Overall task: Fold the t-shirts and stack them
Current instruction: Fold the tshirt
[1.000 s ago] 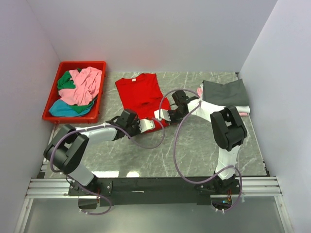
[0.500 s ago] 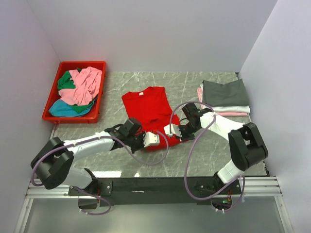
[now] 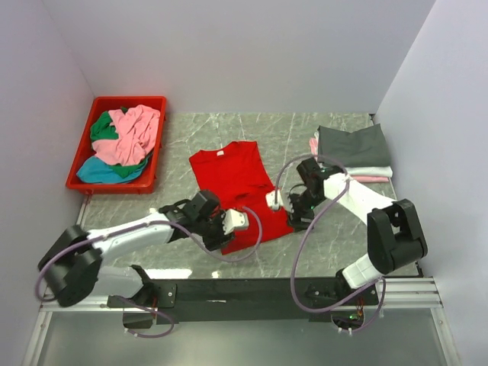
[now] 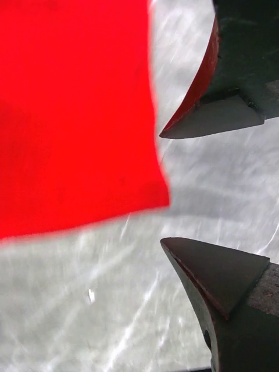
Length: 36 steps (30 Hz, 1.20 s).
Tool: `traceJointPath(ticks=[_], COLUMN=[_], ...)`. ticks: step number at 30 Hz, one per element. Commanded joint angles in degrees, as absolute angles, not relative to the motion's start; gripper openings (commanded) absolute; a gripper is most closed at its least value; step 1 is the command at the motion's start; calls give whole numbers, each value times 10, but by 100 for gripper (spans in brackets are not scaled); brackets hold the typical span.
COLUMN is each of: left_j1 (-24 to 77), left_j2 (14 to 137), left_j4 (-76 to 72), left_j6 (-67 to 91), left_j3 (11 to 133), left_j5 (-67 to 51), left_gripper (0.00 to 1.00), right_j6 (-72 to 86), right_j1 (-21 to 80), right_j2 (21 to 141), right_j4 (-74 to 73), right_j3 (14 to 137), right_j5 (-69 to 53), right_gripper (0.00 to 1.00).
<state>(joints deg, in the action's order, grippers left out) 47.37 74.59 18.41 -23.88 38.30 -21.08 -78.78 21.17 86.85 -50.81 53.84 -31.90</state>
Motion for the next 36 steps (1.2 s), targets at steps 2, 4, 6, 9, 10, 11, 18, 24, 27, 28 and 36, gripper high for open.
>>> traceJointPath(ticks=[2,4,6,9,10,11,18,24,27,28,36], left_j1=[423,366,320,288,283,278,232,226,226,226,226], left_j2=[664,657,663,694,706,730,834,881,889,890,918], left_j4=[142,128,112,123,126,128,141,165,174,177,196], left_j6=[-149,-119,-114,-133,-144,-148,-165,-182,-186,-188,-187], left_j3=[421,420,418,431,437,447,503,532,535,535,541], left_j5=[-151,-156,-163,-174,-174,-175,-221,-246,-264,-275,-301], left_gripper=[55,57,58,58,58,58,57,55,55,55,55], right_j6=[-697,-648,-582,-520,-512,-489,-434,-457,-482,-490,-502], right_j1=[169,164,162,159,159,158,148,136,135,134,134], right_j2=[908,947,1008,1077,1094,1122,1187,1204,1203,1204,1223], right_j4=[-493,-473,-465,-460,-462,-462,-469,-514,-540,-544,-576], right_j3=[651,691,750,815,831,858,925,938,940,940,962], right_j5=[-376,-395,-411,-417,-415,-411,-381,-399,-411,-413,-421], right_gripper=[75,75,73,73,73,73,73,72,72,72,72])
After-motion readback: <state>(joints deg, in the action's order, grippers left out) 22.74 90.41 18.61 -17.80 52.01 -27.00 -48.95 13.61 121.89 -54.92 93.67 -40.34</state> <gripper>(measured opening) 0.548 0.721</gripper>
